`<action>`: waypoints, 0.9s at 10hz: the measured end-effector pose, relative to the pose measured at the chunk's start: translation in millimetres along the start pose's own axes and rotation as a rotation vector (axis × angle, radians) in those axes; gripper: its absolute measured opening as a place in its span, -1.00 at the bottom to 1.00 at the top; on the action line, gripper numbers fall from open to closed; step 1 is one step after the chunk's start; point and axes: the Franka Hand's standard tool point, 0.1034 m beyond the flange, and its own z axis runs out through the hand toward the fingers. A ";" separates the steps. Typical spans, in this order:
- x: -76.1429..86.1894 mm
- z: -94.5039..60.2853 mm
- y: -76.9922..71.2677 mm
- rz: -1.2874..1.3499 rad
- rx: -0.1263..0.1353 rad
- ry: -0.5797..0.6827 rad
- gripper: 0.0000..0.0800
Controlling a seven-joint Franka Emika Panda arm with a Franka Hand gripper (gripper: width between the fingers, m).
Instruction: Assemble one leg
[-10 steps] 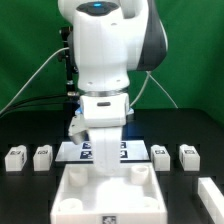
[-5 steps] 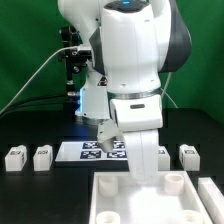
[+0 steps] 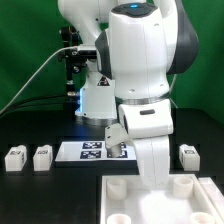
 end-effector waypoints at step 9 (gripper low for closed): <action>-1.4 0.6 -0.3 0.009 0.001 -0.001 0.60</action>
Offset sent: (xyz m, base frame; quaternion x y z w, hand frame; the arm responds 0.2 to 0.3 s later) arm 0.0000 0.0000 0.0000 0.0000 0.0000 0.0000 1.0000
